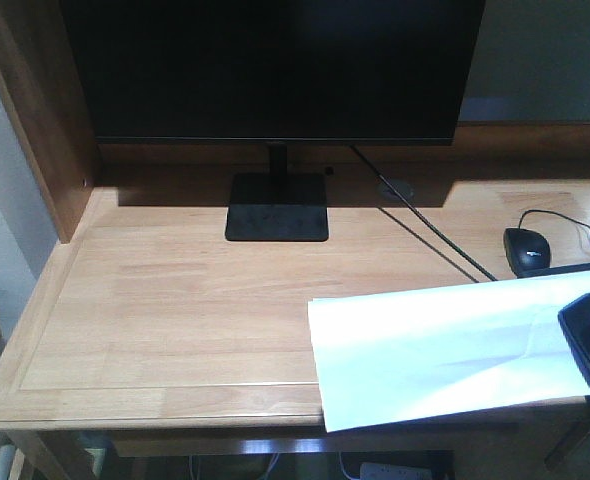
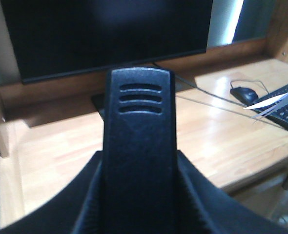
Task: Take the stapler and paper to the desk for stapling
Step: 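Lower the black stapler in the left gripper onto the desk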
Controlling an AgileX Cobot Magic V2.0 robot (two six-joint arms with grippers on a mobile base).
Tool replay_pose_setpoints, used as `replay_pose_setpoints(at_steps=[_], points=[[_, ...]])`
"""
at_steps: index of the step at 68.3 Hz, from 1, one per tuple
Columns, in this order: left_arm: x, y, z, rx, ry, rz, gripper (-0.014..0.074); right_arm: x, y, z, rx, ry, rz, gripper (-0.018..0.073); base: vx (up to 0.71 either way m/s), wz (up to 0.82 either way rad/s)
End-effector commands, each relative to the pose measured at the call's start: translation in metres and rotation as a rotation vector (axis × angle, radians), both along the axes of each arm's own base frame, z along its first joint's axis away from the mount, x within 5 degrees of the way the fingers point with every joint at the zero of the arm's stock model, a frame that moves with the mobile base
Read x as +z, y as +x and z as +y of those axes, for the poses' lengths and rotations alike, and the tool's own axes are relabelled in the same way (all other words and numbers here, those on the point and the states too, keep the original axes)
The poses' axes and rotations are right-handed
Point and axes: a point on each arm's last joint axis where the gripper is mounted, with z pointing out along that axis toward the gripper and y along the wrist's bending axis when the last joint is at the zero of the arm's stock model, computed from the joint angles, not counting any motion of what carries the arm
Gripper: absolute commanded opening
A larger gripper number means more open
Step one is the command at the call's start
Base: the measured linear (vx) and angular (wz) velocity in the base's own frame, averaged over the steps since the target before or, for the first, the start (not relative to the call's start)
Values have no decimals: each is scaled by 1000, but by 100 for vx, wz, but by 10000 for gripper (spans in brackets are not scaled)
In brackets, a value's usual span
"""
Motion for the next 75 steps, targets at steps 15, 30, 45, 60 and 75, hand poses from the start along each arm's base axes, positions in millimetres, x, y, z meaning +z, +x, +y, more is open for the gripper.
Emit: replay_pose_setpoints(at_steps=[15, 30, 45, 60, 75], points=[[6, 87, -39, -52, 121, 82, -6, 3, -9, -2, 25, 57, -95, -1, 0, 0], [9, 147, -74, -163, 182, 150, -6, 3, -9, -2, 25, 57, -95, -1, 0, 0], [-4, 205, -106, -288, 233, 196, -6, 3, -9, -2, 25, 57, -95, -1, 0, 0], [-21, 256, -108, -406, 266, 224, -6, 3, -9, -2, 25, 57, -95, -1, 0, 0], [-40, 292, -92, -526, 246, 213, -6, 3, -9, -2, 25, 57, -95, -1, 0, 0]])
